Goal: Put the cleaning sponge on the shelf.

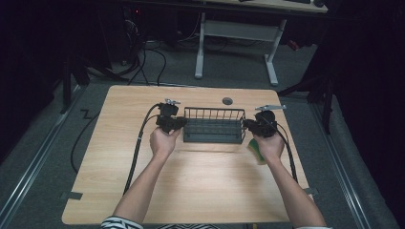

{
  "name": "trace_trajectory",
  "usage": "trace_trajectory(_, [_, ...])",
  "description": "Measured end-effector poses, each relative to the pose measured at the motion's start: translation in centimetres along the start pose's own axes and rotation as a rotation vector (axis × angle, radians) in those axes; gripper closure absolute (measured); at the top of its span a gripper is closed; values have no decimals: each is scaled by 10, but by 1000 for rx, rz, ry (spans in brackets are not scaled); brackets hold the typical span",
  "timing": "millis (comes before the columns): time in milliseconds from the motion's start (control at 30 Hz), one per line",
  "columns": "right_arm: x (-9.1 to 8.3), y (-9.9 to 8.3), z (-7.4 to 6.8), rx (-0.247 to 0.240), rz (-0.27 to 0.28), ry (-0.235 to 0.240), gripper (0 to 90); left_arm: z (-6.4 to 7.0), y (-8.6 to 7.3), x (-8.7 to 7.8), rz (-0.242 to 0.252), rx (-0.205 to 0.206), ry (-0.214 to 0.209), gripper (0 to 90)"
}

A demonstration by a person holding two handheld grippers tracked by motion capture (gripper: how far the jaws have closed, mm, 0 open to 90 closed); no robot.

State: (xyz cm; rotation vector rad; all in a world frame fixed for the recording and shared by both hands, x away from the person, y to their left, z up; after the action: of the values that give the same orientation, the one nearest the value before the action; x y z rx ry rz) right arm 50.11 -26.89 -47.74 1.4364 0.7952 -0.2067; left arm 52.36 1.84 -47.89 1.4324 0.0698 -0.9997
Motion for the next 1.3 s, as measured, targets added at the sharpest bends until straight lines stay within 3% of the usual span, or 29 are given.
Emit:
trace_trajectory(133, [-7, -5, -8, -26, -16, 7, 808, 1, -7, -9, -4, 8, -4, 793])
trace_trajectory(300, [-19, -15, -18, -48, 7, 39, 805, 3, -17, -21, 4, 14, -17, 790])
trace_trajectory(467, [-25, -20, -23, -38, 5, 60, 804, 9, -27, -33, 20, 51, -6, 788])
trace_trajectory(733, [-40, -31, -37, -58, 3, 91, 804, 11, -43, -51, 31, 34, -31, 793])
trace_trajectory(867, [-44, -34, -43, -76, 1, 104, 804, 12, -47, -57, 27, 44, -23, 792])
trace_trajectory(1033, [-50, -41, -47, -76, 37, 123, 800, 13, -54, -65, 40, 33, -42, 788])
trace_trajectory(1167, [-51, -45, -47, -55, 47, 138, 755, 14, -56, -67, 53, 49, -41, 778])
trace_trajectory(1300, [-59, -42, -45, -46, 86, 114, 608, 11, -57, -73, 104, 37, -41, 563])
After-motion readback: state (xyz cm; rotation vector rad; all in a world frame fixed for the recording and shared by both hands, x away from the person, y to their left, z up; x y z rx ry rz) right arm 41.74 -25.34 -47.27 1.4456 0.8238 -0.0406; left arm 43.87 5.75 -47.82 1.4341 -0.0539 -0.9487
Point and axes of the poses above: each handheld gripper's, and its own axes: x roughly forward along the jaws, y roughly out of its top, z roughly to its right, the point moved 6 cm from there along x, roughly forward along the jaws, and after that the axes turned 6 degrees about z, right-handed, at the moved point
